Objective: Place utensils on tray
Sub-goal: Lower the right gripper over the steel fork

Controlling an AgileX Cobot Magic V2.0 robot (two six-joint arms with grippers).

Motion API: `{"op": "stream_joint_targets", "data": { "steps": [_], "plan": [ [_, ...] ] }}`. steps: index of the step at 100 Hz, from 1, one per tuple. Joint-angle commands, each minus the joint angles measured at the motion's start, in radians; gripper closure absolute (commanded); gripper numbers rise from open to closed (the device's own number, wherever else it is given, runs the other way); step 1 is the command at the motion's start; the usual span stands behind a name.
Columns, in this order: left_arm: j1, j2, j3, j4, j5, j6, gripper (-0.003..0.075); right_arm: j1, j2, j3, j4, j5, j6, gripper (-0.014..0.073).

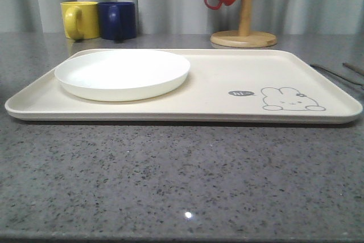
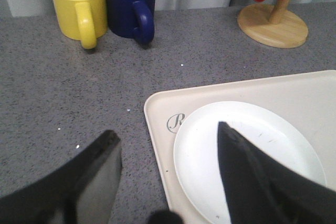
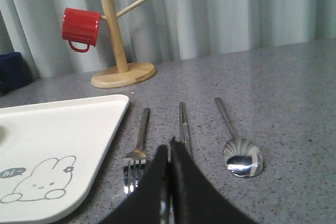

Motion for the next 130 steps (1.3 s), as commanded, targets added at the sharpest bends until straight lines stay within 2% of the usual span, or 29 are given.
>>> {"op": "stream_joint_targets", "data": {
  "steps": [1, 33, 44, 51, 65, 76, 102, 110, 130],
  "plan": [
    [-0.004, -0.104, 0.065, -0.017, -0.13, 0.02, 0.0328, -0.004, -0.024, -0.018, -0.003, -0.082, -0.008, 0.0671],
    [-0.004, -0.44, 0.411, -0.014, -0.412, 0.06, 0.0328, -0.003, -0.024, -0.018, -0.003, -0.123, -0.008, 0.0671],
    [-0.004, -0.533, 0.456, -0.014, -0.438, 0.06, 0.0339, -0.003, -0.023, -0.021, -0.003, -0.15, -0.008, 0.0671],
    [-0.004, -0.57, 0.464, -0.014, -0.438, 0.06, 0.0388, -0.003, -0.018, -0.039, 0.001, -0.125, -0.006, 0.0671],
    [-0.004, -0.591, 0.468, -0.014, -0.421, 0.06, 0.0575, -0.003, 0.035, -0.155, 0.027, 0.033, -0.005, 0.0671],
    [-0.004, -0.591, 0.468, -0.014, -0.402, 0.06, 0.0738, -0.003, 0.14, -0.32, 0.029, 0.199, -0.005, 0.0671],
    [-0.004, -0.591, 0.468, -0.014, -0.402, 0.06, 0.0738, -0.003, 0.511, -0.698, 0.03, 0.62, -0.007, 0.0671],
    [-0.004, -0.591, 0.468, -0.014, -0.402, 0.06, 0.0738, -0.003, 0.6, -0.776, 0.046, 0.69, -0.007, 0.0671],
    [-0.004, -0.591, 0.468, -0.014, -0.402, 0.06, 0.0738, -0.003, 0.78, -0.875, 0.058, 0.748, -0.007, 0.0662]
  ]
}}
